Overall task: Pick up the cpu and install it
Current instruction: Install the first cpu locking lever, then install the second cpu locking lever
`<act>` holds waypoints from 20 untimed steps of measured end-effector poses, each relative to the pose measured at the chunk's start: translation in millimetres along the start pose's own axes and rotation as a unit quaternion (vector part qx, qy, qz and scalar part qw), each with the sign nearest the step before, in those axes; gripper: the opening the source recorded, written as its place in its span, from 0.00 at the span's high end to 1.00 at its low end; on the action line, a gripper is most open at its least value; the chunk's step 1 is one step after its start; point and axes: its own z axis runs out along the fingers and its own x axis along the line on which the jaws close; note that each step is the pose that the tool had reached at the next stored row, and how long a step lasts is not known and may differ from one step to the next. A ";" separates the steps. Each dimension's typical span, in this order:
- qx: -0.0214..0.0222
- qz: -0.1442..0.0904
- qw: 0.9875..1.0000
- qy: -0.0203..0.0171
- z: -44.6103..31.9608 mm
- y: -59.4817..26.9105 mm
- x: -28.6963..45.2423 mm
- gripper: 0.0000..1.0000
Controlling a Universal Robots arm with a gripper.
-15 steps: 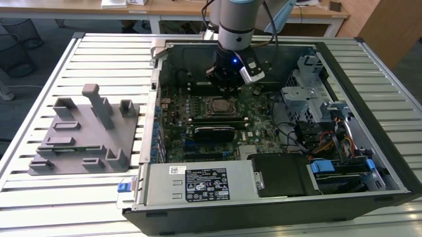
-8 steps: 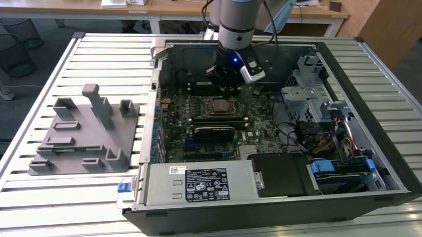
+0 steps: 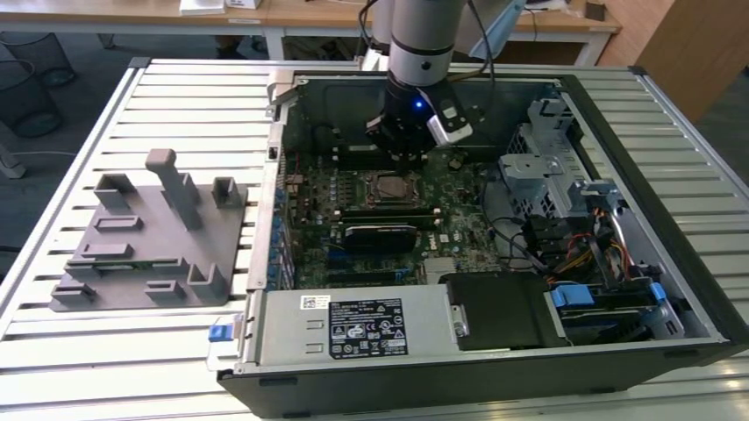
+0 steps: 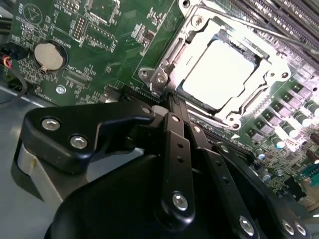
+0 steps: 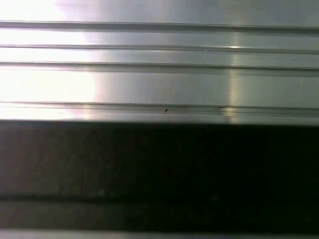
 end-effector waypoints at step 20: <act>-0.002 0.000 1.000 0.000 -1.1 -10.1 -0.1 0.89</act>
